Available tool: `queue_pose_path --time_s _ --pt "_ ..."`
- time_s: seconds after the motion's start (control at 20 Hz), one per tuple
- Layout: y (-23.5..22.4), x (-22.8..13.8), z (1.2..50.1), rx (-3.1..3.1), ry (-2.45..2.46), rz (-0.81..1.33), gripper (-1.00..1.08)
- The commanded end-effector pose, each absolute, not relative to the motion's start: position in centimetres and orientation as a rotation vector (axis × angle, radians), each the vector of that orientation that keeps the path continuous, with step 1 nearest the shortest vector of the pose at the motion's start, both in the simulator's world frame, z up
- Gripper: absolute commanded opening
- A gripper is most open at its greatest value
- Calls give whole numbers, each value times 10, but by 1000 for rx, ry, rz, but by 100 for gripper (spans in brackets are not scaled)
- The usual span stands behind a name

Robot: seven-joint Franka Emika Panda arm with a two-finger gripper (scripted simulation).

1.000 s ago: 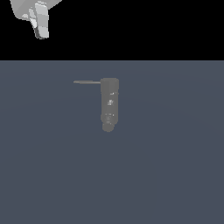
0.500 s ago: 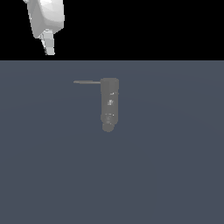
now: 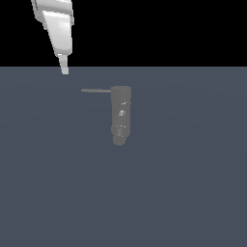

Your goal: Turn on the faucet by rotating a designated handle.

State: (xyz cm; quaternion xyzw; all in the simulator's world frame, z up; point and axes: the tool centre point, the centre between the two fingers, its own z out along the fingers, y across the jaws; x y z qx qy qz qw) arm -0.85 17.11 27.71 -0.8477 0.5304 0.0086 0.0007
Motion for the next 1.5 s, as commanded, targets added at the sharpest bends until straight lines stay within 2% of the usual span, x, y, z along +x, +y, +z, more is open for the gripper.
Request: queue_pose_path --time_s 0.0,0.75,1.1,1.45 --pt "171 7 268 -2617 1737 23 -100" --pt "150 99 215 -2309 2133 2 -100" --pt "140 121 204 -2226 2219 -1 -100" --pt "137 126 201 -2203 2240 -1 -100"
